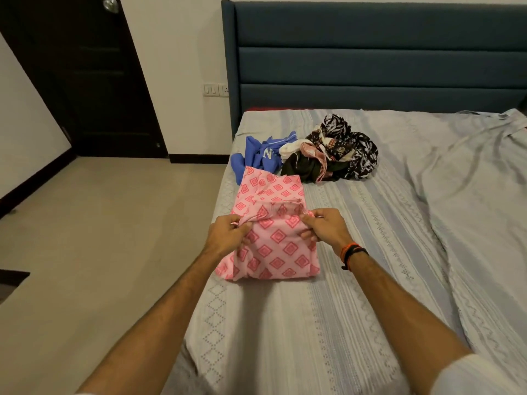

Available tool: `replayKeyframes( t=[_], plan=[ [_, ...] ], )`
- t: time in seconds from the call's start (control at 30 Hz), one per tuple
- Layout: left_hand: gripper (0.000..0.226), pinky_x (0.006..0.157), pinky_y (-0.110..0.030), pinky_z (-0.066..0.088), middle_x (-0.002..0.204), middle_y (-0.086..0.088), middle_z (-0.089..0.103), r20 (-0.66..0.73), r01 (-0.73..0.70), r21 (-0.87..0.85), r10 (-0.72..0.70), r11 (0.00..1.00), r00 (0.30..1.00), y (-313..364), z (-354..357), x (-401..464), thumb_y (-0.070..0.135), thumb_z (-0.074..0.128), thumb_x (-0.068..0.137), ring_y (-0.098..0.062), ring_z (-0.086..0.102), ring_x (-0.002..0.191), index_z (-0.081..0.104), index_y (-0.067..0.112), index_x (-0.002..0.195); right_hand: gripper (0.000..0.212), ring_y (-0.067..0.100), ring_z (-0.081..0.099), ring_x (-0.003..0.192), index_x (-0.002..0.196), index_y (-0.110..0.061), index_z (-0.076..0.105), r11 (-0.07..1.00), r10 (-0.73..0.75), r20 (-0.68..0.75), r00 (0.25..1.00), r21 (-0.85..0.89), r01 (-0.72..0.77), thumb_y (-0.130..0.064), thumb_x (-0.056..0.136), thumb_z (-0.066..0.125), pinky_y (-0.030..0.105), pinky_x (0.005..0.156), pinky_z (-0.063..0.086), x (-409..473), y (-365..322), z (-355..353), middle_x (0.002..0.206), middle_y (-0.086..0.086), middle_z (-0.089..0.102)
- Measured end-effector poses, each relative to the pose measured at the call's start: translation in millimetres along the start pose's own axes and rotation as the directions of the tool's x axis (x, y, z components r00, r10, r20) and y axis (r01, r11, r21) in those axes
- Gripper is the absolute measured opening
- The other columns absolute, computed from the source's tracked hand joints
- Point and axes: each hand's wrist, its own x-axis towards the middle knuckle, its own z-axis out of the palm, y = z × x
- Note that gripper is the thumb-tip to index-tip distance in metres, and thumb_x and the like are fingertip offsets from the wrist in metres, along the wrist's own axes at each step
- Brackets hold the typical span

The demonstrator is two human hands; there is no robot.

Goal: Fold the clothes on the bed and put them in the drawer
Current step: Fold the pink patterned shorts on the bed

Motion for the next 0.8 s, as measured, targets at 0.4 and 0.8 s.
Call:
replayKeyframes(
  t=[0.4,0.8],
  plan=[
    [0.077,0.124,-0.041,-0.003,0.164,-0.001,-0.009,0.365,-0.43,0.759,0.227,0.488,0.903,-77,87,41,0.056,0.029,0.1,-0.023,-0.006,0.153,-0.002,0.015,0.158,0.074,0.026,0.008,0.152,0.158,-0.013,0.012,0.488,-0.213,0.367,0.906,-0.763,0.423,-0.057,0.1,0.023,0.037,0.123,0.008,54,82,73,0.165,0.011,0.006],
    [0.11,0.118,-0.043,-0.019,0.16,0.001,-0.022,0.44,-0.48,0.778,0.195,0.404,0.877,-131,59,38,0.089,0.003,0.076,-0.021,-0.021,0.149,-0.009,0.016,0.157,0.117,0.026,-0.019,0.15,0.155,-0.014,-0.017,0.343,-0.146,0.436,0.888,-0.819,0.459,-0.091,0.078,0.026,0.047,0.123,-0.006,43,145,53,0.162,0.008,-0.022]
  ],
)
